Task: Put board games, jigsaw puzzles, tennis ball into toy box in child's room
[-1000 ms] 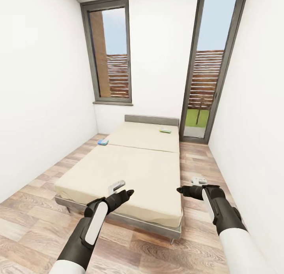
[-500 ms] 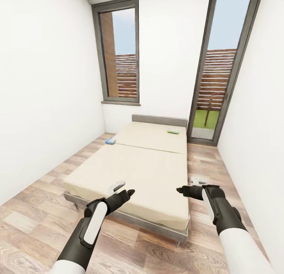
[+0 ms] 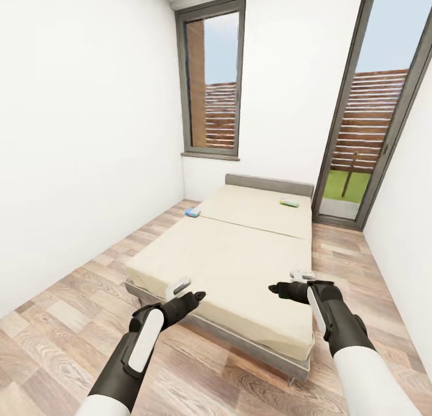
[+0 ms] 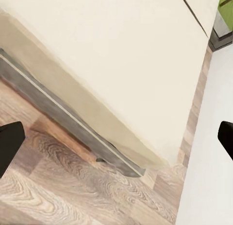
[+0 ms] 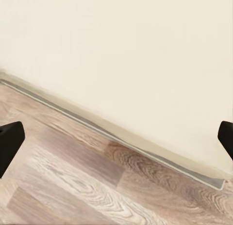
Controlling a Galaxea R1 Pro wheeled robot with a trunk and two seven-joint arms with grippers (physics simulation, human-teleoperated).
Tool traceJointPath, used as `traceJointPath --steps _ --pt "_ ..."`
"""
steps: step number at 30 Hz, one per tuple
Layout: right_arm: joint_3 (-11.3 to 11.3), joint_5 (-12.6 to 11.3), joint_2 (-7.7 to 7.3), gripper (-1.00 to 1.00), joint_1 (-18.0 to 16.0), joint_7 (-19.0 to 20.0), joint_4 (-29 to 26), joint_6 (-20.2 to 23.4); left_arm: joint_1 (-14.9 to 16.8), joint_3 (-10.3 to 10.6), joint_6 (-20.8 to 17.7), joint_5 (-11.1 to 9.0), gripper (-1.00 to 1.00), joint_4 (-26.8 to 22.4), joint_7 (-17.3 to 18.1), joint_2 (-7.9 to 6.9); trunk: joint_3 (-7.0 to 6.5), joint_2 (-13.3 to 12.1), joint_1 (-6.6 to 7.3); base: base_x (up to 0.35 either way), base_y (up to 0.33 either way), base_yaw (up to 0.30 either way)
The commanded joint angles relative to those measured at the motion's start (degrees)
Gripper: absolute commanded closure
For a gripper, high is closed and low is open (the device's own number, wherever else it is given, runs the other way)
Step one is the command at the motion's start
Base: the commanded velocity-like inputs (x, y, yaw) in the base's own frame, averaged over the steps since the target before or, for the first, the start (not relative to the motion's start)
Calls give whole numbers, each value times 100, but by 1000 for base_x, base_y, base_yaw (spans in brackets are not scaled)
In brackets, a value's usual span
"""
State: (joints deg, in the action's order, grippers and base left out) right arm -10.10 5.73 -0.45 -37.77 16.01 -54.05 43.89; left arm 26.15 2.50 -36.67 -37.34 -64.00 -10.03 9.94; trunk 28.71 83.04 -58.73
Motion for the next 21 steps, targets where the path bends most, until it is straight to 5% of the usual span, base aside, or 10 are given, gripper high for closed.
traceJointPath --steps 1,13,21 --pt "-11 59 1 -100 -2 52 -9 23 5 5 -15 -60 -100 16 -52 0 6 4 0 0 0 295" --pt "-19 84 -6 -100 -2 45 -9 23 5 29 -19 -75 -100 117 -53 -1 6 4 0 0 0 286" --pt "-29 111 -92 -100 -2 42 -229 25 5 33 -27 -77 -100 91 -51 -18 6 4 0 0 0 114"
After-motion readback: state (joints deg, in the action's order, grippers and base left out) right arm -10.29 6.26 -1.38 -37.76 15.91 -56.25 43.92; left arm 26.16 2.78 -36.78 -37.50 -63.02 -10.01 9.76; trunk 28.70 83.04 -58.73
